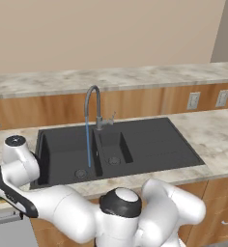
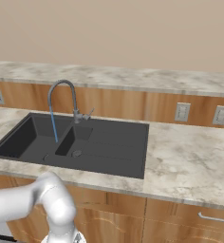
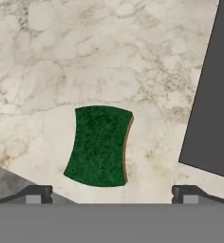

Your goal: Soak the sponge with water for a few seconds and then drop it inside the sink.

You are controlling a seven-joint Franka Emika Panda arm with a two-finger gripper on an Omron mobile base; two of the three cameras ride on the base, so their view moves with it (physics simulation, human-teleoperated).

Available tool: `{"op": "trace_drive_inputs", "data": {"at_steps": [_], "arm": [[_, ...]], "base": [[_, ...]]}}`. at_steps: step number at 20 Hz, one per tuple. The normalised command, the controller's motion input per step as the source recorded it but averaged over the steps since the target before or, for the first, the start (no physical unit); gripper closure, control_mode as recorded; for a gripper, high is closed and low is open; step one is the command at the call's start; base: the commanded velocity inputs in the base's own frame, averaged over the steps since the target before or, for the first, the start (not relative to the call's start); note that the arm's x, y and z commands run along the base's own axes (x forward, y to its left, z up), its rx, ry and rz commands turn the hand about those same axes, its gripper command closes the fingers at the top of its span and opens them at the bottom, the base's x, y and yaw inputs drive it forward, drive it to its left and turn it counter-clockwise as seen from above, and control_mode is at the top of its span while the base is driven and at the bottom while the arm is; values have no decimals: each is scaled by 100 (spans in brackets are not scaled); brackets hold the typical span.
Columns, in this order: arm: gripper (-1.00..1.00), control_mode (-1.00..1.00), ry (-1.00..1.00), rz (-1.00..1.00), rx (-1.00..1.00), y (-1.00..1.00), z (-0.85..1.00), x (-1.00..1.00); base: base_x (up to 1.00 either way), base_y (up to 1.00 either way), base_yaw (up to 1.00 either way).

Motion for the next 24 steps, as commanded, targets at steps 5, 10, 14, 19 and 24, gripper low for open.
{"op": "trace_drive_inputs", "data": {"at_steps": [5,10,14,19,24], "arm": [[-100,-100,0,1,0,8,-13,15],[-100,-100,0,0,0,18,-20,6],[-100,-100,0,0,0,22,-16,4],[-100,-100,0,0,0,17,-12,7],[-100,-100,0,0,-1,3,-1,20]], "base": [[0,0,0],[0,0,0],[0,0,0],[0,0,0],[0,0,0]]}}
